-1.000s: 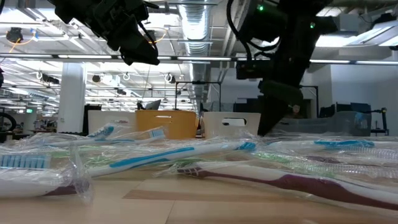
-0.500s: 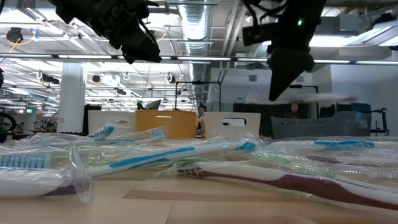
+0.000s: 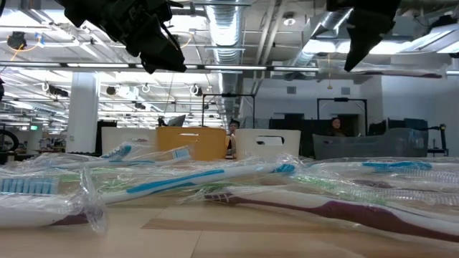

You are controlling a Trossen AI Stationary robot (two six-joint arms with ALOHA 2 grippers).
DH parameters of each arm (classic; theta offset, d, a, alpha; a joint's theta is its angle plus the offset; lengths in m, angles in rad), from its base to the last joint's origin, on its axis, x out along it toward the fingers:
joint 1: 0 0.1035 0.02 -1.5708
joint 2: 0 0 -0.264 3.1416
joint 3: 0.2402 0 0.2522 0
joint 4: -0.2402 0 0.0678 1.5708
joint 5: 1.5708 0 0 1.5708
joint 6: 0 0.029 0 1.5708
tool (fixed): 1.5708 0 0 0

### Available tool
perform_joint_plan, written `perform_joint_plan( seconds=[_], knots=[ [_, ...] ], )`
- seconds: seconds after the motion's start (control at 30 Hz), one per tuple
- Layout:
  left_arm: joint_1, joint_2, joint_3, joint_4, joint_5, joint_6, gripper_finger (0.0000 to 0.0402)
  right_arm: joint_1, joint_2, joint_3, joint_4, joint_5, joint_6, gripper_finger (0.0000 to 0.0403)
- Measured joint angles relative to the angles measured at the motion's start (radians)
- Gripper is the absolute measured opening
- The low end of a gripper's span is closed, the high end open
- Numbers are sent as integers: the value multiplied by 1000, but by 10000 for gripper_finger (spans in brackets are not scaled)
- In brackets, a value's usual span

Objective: Pick & Place Toothbrushes
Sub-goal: Put the white violet toothbrush into the black transparent bin

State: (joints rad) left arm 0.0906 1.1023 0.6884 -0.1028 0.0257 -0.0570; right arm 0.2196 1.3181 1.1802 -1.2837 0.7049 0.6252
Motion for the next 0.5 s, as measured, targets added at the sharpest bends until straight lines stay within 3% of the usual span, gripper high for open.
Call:
perform_joint_plan(
  seconds=[0.13,0.33,0.5],
  knots=[
    [0,0,0,2,0,0,154,-109,-162,-92,156,-17,-113,0],
    [0,0,0,9,0,0,154,-293,-330,-327,603,-256,-406,0],
    [0,0,0,9,0,0,154,-402,-371,-425,661,-286,-434,0]
  ],
)
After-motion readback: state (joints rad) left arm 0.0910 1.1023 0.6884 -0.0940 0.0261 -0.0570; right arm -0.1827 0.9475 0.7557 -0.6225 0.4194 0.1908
